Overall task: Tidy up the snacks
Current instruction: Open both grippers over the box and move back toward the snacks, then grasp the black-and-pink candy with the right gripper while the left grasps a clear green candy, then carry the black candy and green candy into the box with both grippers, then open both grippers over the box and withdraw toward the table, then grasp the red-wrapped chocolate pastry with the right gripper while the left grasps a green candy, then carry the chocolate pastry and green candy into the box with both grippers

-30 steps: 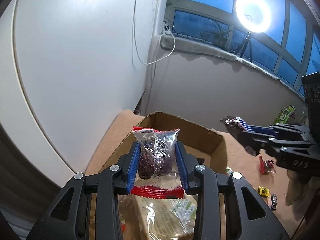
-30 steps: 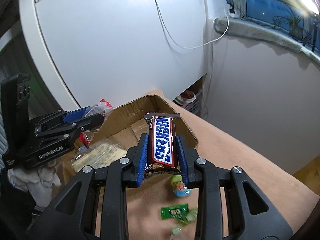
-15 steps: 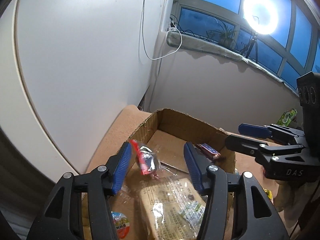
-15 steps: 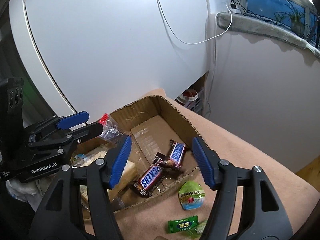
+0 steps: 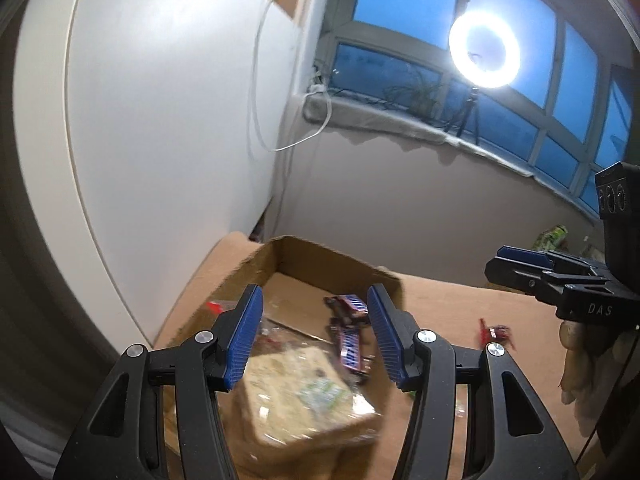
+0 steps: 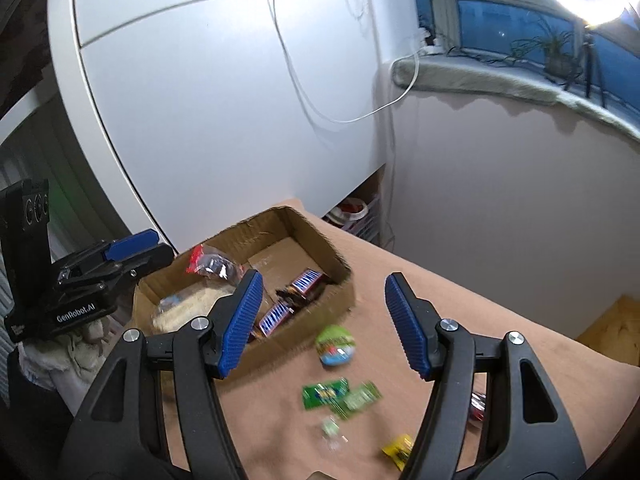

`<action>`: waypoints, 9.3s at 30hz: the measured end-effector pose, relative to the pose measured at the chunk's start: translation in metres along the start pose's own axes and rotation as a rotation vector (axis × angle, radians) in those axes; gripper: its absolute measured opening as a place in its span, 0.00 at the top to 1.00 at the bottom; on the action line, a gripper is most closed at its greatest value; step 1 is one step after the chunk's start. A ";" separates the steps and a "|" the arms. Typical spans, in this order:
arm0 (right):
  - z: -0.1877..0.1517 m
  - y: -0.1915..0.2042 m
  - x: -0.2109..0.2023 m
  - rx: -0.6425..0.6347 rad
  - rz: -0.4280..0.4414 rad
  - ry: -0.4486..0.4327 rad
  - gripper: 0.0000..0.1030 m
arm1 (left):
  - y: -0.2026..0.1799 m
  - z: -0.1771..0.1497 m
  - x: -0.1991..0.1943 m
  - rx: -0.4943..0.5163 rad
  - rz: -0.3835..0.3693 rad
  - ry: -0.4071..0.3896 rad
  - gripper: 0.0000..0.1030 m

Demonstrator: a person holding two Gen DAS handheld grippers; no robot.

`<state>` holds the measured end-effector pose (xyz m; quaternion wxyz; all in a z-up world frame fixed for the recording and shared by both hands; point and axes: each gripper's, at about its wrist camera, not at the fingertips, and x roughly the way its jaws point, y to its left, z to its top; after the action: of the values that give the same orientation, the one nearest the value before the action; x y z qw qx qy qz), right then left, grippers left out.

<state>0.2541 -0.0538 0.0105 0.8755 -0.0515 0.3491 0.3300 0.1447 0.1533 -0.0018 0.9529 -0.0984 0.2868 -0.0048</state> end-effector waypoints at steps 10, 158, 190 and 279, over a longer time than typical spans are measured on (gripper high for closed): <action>-0.054 -0.044 -0.071 0.031 -0.097 -0.016 0.36 | -0.054 -0.022 -0.014 0.046 -0.109 -0.014 0.48; 0.018 0.070 0.083 -0.181 0.122 0.065 0.20 | 0.060 -0.034 -0.001 -0.071 0.097 0.033 0.47; -0.027 -0.064 -0.035 -0.036 -0.050 0.009 0.20 | -0.040 -0.034 -0.013 0.038 -0.034 0.006 0.47; -0.094 -0.094 -0.025 -0.146 -0.003 0.188 0.64 | -0.136 -0.071 0.033 0.276 -0.125 0.171 0.81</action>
<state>0.2444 -0.1707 -0.0574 0.8333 -0.1462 0.4047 0.3471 0.1395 0.0050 -0.0519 0.9274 0.0167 0.3565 -0.1115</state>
